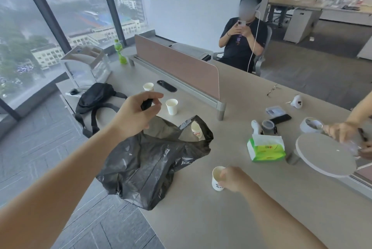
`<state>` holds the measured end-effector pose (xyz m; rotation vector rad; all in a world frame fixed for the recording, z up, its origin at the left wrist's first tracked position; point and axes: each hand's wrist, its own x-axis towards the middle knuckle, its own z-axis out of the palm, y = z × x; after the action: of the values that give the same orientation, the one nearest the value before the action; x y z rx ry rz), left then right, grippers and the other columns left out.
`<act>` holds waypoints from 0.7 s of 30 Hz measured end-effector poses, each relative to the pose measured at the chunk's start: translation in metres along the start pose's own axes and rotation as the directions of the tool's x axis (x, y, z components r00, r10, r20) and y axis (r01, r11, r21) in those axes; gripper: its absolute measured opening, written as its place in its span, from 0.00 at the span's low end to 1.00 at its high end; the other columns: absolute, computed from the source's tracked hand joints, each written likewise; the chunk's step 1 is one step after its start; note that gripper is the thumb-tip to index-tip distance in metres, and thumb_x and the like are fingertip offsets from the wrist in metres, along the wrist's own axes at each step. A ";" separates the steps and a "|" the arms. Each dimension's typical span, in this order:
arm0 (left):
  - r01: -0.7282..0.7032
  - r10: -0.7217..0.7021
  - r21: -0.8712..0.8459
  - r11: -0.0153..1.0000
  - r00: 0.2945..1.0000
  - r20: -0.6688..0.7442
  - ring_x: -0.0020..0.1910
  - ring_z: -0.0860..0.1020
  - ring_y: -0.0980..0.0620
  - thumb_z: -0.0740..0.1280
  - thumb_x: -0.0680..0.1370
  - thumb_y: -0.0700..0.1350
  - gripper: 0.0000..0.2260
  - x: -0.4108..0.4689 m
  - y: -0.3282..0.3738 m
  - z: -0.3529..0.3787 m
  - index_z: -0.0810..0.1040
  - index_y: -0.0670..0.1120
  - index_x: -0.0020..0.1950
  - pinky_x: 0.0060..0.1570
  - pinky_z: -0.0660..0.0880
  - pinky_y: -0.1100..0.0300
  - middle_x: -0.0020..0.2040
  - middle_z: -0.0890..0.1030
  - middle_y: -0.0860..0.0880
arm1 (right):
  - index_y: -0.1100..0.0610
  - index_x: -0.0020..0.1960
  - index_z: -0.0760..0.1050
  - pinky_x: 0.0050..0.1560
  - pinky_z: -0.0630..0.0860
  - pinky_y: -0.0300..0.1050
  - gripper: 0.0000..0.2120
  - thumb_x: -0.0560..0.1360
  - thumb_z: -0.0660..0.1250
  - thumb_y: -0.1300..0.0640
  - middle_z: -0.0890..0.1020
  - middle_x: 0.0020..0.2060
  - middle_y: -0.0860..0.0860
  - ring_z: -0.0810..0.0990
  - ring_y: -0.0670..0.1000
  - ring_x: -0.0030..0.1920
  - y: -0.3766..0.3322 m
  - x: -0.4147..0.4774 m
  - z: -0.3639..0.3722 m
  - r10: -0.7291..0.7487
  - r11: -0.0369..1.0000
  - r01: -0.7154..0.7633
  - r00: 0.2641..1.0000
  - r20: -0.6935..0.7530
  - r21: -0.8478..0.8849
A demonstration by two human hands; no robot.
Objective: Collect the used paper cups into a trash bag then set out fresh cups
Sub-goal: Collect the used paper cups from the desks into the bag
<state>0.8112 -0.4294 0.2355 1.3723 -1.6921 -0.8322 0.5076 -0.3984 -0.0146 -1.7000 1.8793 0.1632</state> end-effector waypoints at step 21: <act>-0.001 0.001 0.026 1.000 1.000 -0.001 0.25 0.72 0.53 0.65 0.80 0.40 0.11 0.001 -0.002 -0.003 0.79 0.49 0.61 0.29 0.74 0.63 0.48 0.79 0.51 | 0.52 0.33 0.67 0.41 0.68 0.42 0.14 0.77 0.58 0.56 0.75 0.42 0.52 0.73 0.56 0.44 0.017 0.014 0.013 0.043 0.998 -0.048 0.989 -0.139 -0.035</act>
<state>0.8150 -0.4304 0.2357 1.3889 -1.7083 -0.8112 0.4963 -0.4020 -0.0370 -1.7335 2.0286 0.1021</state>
